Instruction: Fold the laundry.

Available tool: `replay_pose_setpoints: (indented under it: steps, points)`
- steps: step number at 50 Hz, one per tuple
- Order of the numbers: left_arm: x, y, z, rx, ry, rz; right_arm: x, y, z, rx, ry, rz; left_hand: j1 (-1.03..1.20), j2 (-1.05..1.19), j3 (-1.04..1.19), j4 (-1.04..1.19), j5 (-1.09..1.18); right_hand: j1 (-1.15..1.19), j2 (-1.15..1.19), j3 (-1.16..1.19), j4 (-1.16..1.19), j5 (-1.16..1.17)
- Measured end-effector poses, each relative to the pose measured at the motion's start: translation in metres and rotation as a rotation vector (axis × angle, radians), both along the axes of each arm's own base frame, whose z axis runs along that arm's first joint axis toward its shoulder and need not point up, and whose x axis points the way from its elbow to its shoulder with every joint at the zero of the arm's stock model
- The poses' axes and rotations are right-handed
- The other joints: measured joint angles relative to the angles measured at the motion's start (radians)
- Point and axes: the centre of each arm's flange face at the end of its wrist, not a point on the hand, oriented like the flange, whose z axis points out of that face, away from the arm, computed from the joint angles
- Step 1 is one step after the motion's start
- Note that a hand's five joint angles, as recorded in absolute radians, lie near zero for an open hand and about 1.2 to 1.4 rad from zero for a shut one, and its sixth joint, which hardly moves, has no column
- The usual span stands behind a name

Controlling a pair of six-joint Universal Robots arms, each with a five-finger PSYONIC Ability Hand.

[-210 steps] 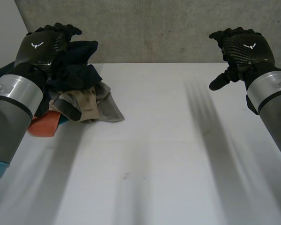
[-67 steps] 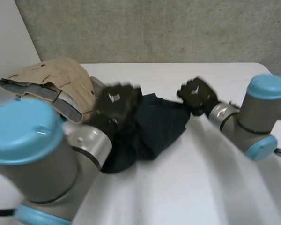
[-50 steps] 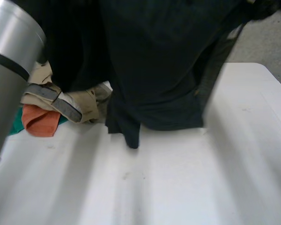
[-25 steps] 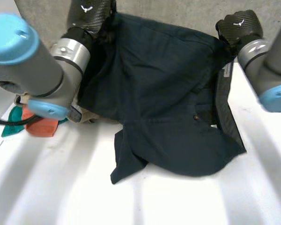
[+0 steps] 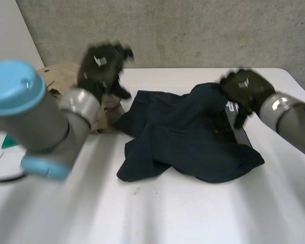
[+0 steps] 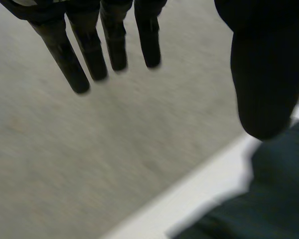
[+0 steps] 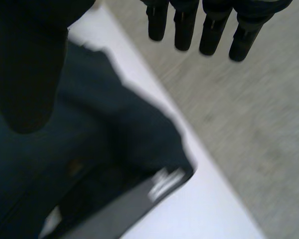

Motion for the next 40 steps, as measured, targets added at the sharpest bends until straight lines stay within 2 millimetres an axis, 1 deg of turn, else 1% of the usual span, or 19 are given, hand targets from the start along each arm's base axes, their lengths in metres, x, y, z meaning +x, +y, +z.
replay_pose_setpoints:
  steps: [1,2,4,6,8,9,11,13,16,18,19,20,22,30,35,37,38,39,40]
  points:
    - [0.001,0.015,-0.008,0.04,-0.025,-0.02,-0.007,0.004,-0.007,0.025,0.036,0.001,0.045,0.041,0.031,0.041,0.042,0.056,0.063,0.063,0.057,0.057]
    - [0.002,0.029,-0.015,0.075,-0.047,-0.04,-0.012,0.008,-0.012,0.044,0.069,0.001,0.142,0.132,0.133,0.137,0.138,0.085,0.088,0.09,0.09,0.086]
    - [0.003,0.05,-0.027,0.133,-0.086,-0.07,-0.023,0.016,-0.024,0.079,0.135,0.003,0.158,0.15,0.15,0.156,0.157,0.144,0.134,0.146,0.147,0.145]
    - [0.006,0.08,-0.048,0.22,-0.145,-0.116,-0.036,0.025,-0.039,0.116,0.206,0.015,0.174,0.182,0.183,0.193,0.192,0.2,0.197,0.241,0.243,0.15]
    - [0.008,0.096,-0.06,0.27,-0.178,-0.141,-0.045,0.032,-0.051,0.141,0.248,0.035,0.171,0.181,0.182,0.192,0.191,0.216,0.219,0.241,0.243,0.208]
    - [0.008,0.098,-0.062,0.277,-0.182,-0.145,-0.046,0.033,-0.054,0.145,0.254,0.041,0.171,0.18,0.182,0.192,0.191,0.216,0.219,0.24,0.242,0.212]
    - [0.009,0.112,-0.079,0.339,-0.219,-0.17,-0.054,0.038,-0.068,0.155,0.261,0.08,0.144,0.158,0.163,0.167,0.167,0.215,0.219,0.24,0.242,0.215]
    - [0.008,0.116,-0.091,0.374,-0.239,-0.179,-0.057,0.039,-0.074,0.143,0.247,0.103,0.058,0.085,0.089,0.09,0.088,0.215,0.219,0.24,0.242,0.215]
    - [0.004,0.113,-0.107,0.407,-0.26,-0.18,-0.059,0.036,-0.084,0.103,0.214,0.13,-0.03,-0.002,0.003,-0.004,-0.005,0.225,0.23,0.249,0.251,0.234]
    - [0.001,0.107,-0.114,0.413,-0.264,-0.175,-0.06,0.033,-0.089,0.086,0.199,0.137,-0.043,-0.021,-0.019,-0.028,-0.03,0.313,0.307,0.316,0.317,0.307]
    - [-0.002,0.101,-0.117,0.413,-0.264,-0.169,-0.059,0.031,-0.094,0.076,0.189,0.141,-0.045,-0.03,-0.027,-0.039,-0.04,0.528,0.554,0.532,0.535,0.522]
    - [-0.005,0.097,-0.12,0.411,-0.264,-0.165,-0.059,0.029,-0.097,0.07,0.182,0.142,-0.045,-0.031,-0.027,-0.04,-0.041,0.67,0.713,0.703,0.69,0.677]
    - [-0.01,0.084,-0.125,0.402,-0.263,-0.149,-0.058,0.025,-0.104,0.065,0.167,0.142,-0.045,-0.034,-0.027,-0.041,-0.042,0.784,0.882,0.871,0.873,0.851]
    - [-0.023,0.046,-0.136,0.326,-0.281,-0.114,-0.057,0.02,-0.113,0.092,0.119,0.114,-0.045,-0.038,-0.027,-0.041,-0.042,0.796,0.89,0.898,0.908,0.897]
    - [-0.029,0.019,-0.145,0.213,-0.338,-0.085,-0.058,0.02,-0.112,0.121,0.084,0.085,-0.045,-0.037,-0.027,-0.038,-0.039,0.796,0.89,0.898,0.908,0.901]
    - [-0.03,0.01,-0.148,0.16,-0.365,-0.073,-0.058,0.019,-0.111,0.127,0.074,0.071,0.075,0.075,0.082,0.089,0.093,0.796,0.89,0.898,0.908,0.902]
    - [-0.03,0.006,-0.148,0.141,-0.374,-0.068,-0.058,0.018,-0.111,0.128,0.071,0.065,0.075,0.075,0.082,0.089,0.093,0.796,0.89,0.898,0.909,0.902]
    - [-0.03,0.003,-0.149,0.12,-0.383,-0.063,-0.058,0.017,-0.11,0.128,0.069,0.056,0.374,0.366,0.367,0.359,0.351,0.796,0.89,0.898,0.908,0.902]
    - [-0.03,0.0,-0.149,0.104,-0.391,-0.059,-0.059,0.017,-0.11,0.128,0.067,0.048,0.444,0.431,0.415,0.426,0.417,0.796,0.89,0.899,0.909,0.902]
